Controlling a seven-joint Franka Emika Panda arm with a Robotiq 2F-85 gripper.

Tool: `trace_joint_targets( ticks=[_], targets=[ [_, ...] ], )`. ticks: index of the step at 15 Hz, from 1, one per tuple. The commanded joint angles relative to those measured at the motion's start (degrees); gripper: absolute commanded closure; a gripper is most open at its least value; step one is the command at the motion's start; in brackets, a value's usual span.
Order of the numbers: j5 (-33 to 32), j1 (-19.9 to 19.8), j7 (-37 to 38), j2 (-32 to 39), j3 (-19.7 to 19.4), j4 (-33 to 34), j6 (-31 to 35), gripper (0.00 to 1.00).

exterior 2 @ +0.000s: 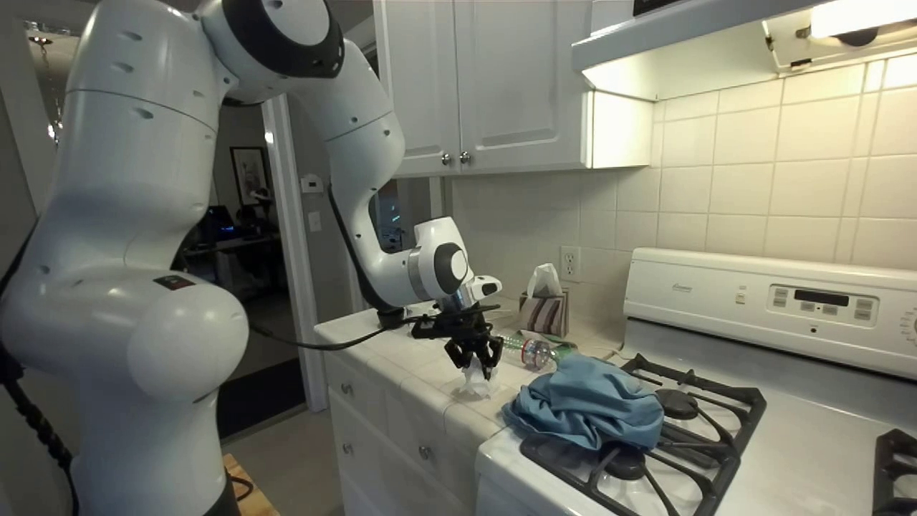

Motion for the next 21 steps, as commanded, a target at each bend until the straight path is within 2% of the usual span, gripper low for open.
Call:
trace_joint_targets(
  ticks=[1, 3, 5, 10, 12, 17, 21],
  targets=[
    [5.49, -4.64, -2.82, 5.46, 8.01, 3.59, -0.18, 0.97],
    [8.02, -6.62, -5.36, 8.36, 11.55, 6.04, 0.46, 0.97],
    [8.92, -7.69, -7.71, 10.34, 13.35, 9.23, 1.44, 0.97],
    [14.23, -14.7, -19.71, 17.61, 23.06, 20.58, 0.83, 0.97],
    [14.95, -16.24, -23.35, 21.0, 25.25, 25.57, -0.32, 0.97],
    [14.17, -16.26, -27.41, 27.56, 25.98, 36.86, -4.95, 0.97],
    [14.16, -15.67, -28.82, 29.79, 25.99, 42.2, -9.83, 0.97]
  ],
)
